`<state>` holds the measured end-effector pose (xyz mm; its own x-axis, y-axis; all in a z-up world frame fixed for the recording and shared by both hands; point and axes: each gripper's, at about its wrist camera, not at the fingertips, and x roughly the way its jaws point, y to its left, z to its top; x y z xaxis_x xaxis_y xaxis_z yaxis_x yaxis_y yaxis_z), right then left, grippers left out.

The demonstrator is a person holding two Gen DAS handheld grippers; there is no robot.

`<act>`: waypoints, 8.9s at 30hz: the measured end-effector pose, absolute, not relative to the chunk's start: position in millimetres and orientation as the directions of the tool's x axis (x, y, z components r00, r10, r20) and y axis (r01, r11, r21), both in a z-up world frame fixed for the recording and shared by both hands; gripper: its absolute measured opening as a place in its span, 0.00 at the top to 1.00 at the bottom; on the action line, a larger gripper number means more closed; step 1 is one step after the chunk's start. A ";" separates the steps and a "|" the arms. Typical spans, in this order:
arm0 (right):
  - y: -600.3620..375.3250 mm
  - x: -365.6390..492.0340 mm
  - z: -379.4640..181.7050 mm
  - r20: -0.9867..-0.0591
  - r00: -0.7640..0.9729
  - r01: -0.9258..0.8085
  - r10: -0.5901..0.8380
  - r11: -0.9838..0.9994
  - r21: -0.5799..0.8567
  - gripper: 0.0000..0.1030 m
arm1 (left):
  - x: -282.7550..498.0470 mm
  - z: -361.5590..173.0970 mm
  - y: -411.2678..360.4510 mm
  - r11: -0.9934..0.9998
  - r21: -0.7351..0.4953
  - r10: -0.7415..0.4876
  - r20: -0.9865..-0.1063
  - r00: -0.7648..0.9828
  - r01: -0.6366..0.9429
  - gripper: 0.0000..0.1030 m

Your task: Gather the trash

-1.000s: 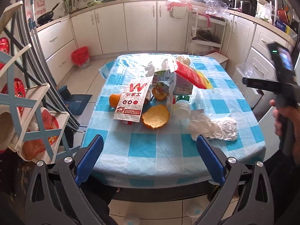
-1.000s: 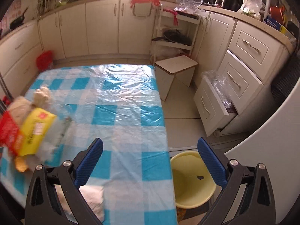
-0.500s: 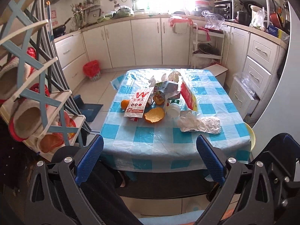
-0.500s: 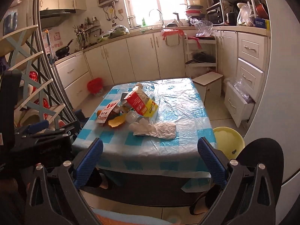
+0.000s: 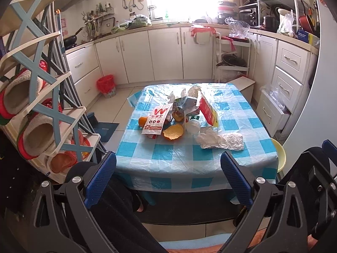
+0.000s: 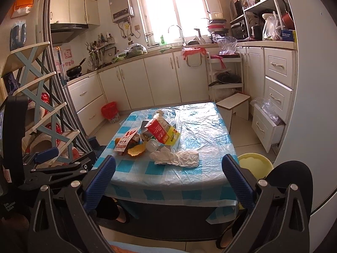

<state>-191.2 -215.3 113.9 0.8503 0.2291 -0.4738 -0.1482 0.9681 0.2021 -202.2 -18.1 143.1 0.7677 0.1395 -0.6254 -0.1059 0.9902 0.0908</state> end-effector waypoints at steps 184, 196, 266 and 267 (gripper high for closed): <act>-406.0 26.2 -1.6 -0.781 0.625 0.186 -0.004 0.972 0.144 0.93 | -7.0 48.0 -161.5 0.836 -0.319 -0.521 -0.715 0.466 0.447 1.00; -466.4 88.6 -86.4 -0.944 0.325 0.303 0.051 0.940 0.155 0.79 | 35.1 -25.5 -275.5 0.783 -0.373 -0.538 -0.807 0.243 0.497 1.00; -296.8 96.3 -2.2 -0.721 0.639 -0.238 0.269 0.960 0.147 0.25 | -6.7 7.8 -11.4 0.968 -0.234 -0.128 -0.776 0.618 -0.094 0.31; -286.1 92.9 -1.0 -0.715 0.632 -0.288 0.299 0.947 0.141 0.24 | -6.8 7.9 -8.6 0.968 -0.231 -0.121 -0.775 0.620 -0.100 0.31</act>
